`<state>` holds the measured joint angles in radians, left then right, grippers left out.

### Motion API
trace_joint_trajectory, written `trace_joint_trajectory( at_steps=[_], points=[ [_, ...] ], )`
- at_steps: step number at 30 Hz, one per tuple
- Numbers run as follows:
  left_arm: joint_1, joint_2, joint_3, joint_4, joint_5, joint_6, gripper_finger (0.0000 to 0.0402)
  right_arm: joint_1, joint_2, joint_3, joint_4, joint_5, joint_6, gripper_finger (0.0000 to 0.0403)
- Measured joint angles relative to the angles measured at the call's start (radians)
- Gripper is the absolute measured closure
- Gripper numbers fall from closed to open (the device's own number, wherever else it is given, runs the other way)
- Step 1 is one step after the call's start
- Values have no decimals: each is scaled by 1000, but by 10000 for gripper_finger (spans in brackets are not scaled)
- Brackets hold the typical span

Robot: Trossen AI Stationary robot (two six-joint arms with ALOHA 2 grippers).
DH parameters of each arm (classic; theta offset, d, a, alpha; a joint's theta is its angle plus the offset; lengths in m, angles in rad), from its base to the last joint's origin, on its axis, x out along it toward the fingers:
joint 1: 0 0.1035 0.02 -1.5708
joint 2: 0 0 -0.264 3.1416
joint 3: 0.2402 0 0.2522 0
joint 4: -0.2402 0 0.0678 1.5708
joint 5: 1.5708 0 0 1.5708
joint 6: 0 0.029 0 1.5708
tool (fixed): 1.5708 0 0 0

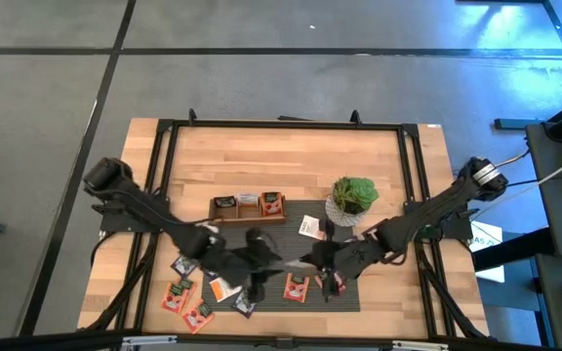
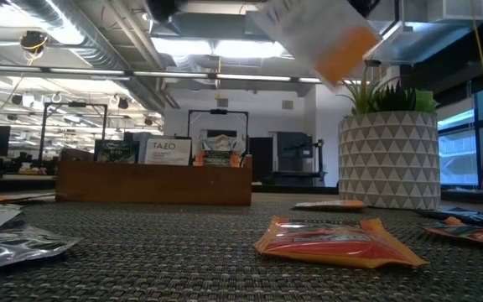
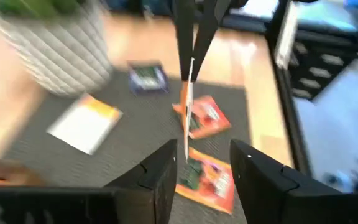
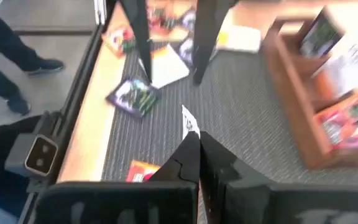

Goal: Pick & Place Tea
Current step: Put the white tea bag to the middle section of the wooden organizer

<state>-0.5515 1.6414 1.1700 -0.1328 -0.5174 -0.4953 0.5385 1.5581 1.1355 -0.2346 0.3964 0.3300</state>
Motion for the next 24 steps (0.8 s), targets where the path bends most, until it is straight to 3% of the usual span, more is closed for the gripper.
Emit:
trace_joint_trajectory(
  at_steps=[3, 6, 9, 17, 20, 24],
  points=[
    [-65, -54, -83, 51, -228, 11, 259, -6, -22, 0, 28, 68, -61, 400],
    [-113, -96, -166, 147, -365, 14, 258, -39, -28, 0, 93, 68, -140, 400],
    [-143, -121, -218, 211, -425, 27, 258, -96, -28, -34, 245, 34, -207, 400],
    [-224, -125, -239, 248, -603, 97, 258, -288, -27, -303, 820, -116, -261, 401],
    [-249, -125, -239, 250, -653, 114, 258, -356, -24, -350, 928, -147, -238, 401],
    [-266, -125, -239, 250, -672, 116, 258, -401, -23, -354, 945, -179, -224, 401]
  ],
)
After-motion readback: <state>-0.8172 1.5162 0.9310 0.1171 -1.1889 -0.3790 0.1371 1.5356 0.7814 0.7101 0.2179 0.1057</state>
